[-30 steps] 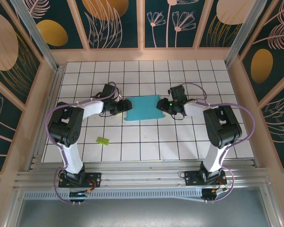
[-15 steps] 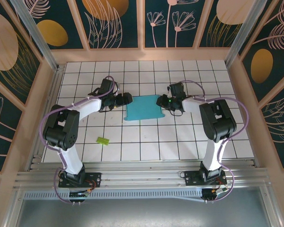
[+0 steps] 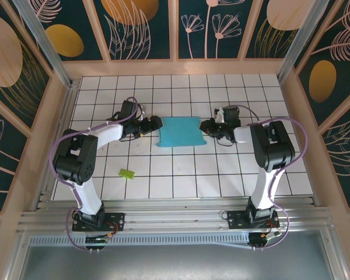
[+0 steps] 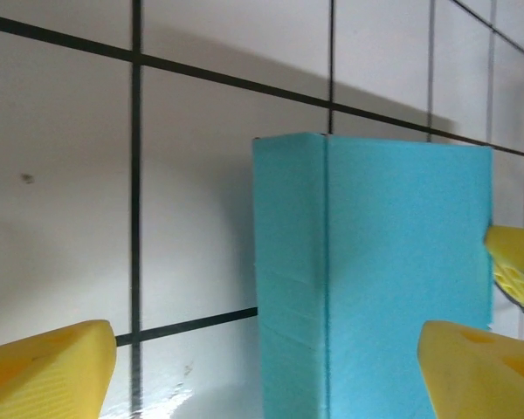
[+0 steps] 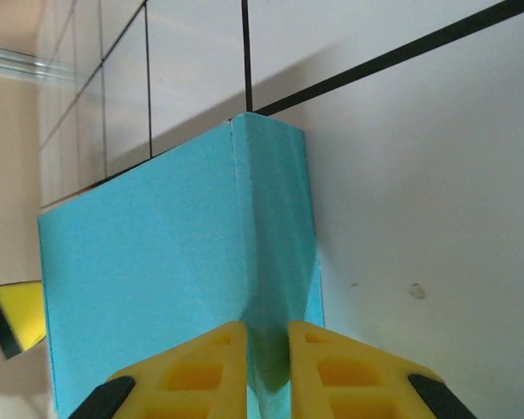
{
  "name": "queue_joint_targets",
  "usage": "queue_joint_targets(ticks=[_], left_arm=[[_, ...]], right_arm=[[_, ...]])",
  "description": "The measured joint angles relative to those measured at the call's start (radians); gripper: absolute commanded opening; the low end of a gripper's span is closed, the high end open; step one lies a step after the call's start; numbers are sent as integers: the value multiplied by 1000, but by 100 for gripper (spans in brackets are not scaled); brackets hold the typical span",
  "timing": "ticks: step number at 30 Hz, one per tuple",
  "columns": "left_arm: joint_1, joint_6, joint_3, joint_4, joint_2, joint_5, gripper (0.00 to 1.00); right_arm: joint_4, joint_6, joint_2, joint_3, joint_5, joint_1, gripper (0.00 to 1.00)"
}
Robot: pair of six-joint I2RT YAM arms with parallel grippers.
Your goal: Fold the paper box
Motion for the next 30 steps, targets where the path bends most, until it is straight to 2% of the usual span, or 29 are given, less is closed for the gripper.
queue_joint_targets(ticks=[5,8,13,25,30], left_arm=[[2,-48,-16,89,22,106,93],[2,-82,-29,156,44,163,90],[-2,-169,-48,299,105,251,72],[-68,-413,-106,638,196,325,43],[-74,-467,-120,669,198,316,35]], right_arm=[[70,11,23,-27,-93,-57,17],[85,11,26,-34,-108,-66,17],[101,11,29,-39,-119,-70,17],[112,11,29,-45,-127,-77,17],[63,6,-8,-57,-108,-78,35]])
